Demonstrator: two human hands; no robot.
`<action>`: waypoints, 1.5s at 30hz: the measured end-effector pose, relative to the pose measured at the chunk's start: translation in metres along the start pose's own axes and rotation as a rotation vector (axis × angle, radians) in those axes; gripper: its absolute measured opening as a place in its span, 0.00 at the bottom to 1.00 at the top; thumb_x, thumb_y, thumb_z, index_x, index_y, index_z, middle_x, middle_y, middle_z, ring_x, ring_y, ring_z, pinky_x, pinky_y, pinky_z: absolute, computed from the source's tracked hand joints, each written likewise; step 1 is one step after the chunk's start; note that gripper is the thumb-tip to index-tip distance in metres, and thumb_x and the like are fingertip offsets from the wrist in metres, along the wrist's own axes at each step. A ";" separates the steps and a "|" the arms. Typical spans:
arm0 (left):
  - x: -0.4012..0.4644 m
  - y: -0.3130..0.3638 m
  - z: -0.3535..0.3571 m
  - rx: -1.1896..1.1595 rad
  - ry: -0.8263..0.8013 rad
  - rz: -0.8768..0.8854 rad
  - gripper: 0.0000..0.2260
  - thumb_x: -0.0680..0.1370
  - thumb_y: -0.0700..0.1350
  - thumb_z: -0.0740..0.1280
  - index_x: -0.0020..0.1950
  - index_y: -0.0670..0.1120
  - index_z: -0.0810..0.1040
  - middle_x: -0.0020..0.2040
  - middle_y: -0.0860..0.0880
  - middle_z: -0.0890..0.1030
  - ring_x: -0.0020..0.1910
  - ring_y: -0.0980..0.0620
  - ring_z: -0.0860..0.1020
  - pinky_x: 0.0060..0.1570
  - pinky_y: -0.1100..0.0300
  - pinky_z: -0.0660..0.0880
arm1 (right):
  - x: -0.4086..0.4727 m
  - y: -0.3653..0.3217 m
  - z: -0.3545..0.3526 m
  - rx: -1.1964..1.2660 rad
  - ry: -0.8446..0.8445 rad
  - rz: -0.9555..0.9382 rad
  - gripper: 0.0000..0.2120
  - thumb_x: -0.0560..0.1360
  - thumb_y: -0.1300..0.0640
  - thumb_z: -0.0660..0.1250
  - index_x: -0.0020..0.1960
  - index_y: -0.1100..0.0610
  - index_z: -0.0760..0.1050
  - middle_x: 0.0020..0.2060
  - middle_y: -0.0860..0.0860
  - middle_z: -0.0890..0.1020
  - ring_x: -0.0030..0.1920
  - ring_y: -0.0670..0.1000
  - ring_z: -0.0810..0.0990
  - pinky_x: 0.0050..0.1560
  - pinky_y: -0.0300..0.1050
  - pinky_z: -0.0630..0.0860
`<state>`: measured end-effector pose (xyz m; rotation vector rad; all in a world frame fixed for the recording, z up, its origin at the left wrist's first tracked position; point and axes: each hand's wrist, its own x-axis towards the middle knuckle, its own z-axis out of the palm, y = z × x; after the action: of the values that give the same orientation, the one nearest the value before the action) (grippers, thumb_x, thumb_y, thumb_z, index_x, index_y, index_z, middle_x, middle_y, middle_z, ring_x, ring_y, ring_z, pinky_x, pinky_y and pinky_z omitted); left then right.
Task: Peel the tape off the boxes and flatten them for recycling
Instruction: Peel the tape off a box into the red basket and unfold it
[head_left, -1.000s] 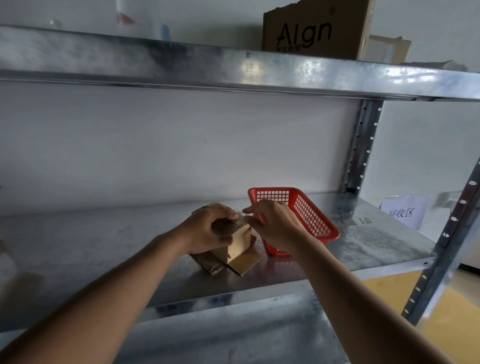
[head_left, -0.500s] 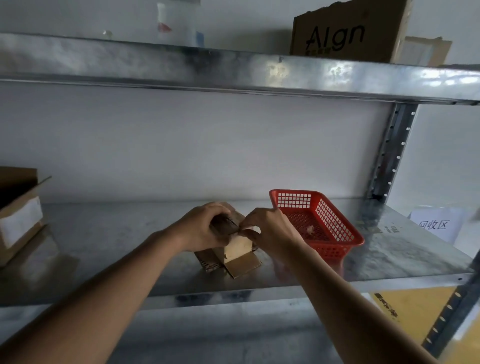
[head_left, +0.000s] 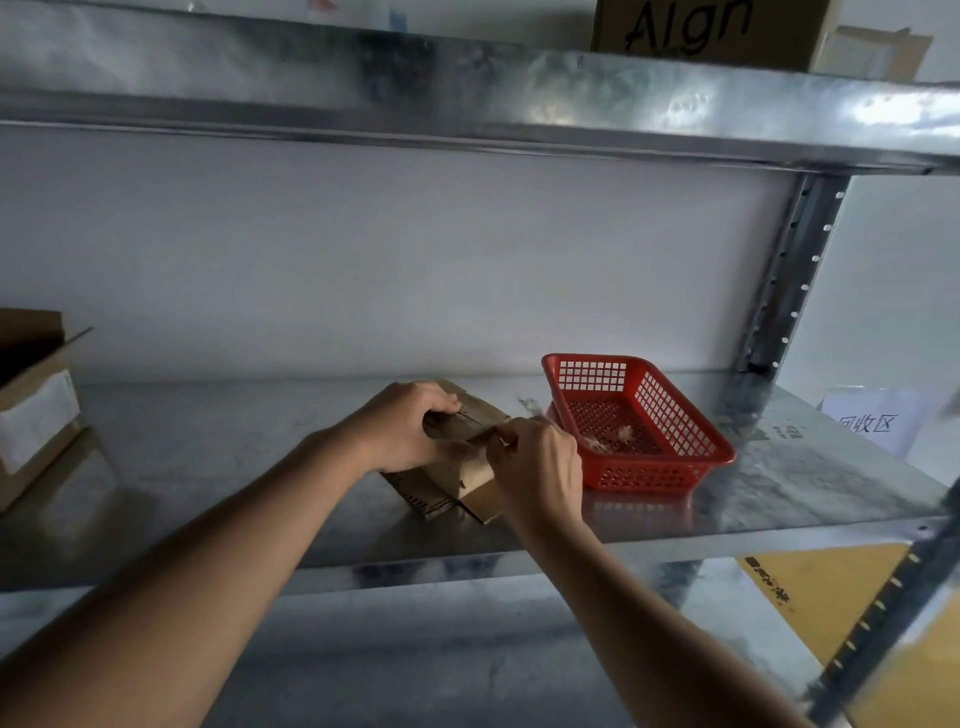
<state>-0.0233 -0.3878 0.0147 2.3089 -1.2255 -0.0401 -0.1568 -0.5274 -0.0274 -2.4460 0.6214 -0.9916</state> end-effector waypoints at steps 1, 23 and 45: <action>0.000 0.000 0.000 0.004 -0.002 0.000 0.41 0.67 0.67 0.77 0.74 0.47 0.76 0.75 0.54 0.74 0.73 0.58 0.70 0.73 0.65 0.62 | -0.001 -0.002 0.001 -0.004 -0.003 0.018 0.08 0.79 0.53 0.70 0.53 0.54 0.86 0.47 0.52 0.85 0.44 0.53 0.82 0.45 0.51 0.82; -0.004 0.000 -0.004 0.055 0.072 0.076 0.36 0.57 0.77 0.74 0.55 0.55 0.83 0.49 0.59 0.76 0.50 0.59 0.76 0.49 0.58 0.76 | 0.021 -0.003 -0.011 0.056 -0.091 -0.081 0.11 0.76 0.50 0.75 0.56 0.50 0.86 0.52 0.50 0.80 0.56 0.47 0.77 0.50 0.42 0.71; -0.013 -0.070 -0.040 -0.258 -0.038 -0.054 0.12 0.84 0.44 0.68 0.59 0.61 0.83 0.56 0.62 0.81 0.59 0.61 0.78 0.67 0.57 0.74 | 0.051 -0.051 -0.005 -0.255 -0.330 -0.326 0.06 0.81 0.58 0.68 0.53 0.56 0.83 0.48 0.53 0.85 0.42 0.53 0.81 0.38 0.44 0.74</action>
<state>0.0328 -0.3286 0.0145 2.1243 -1.1052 -0.2475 -0.1151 -0.5151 0.0306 -2.9174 0.2525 -0.6216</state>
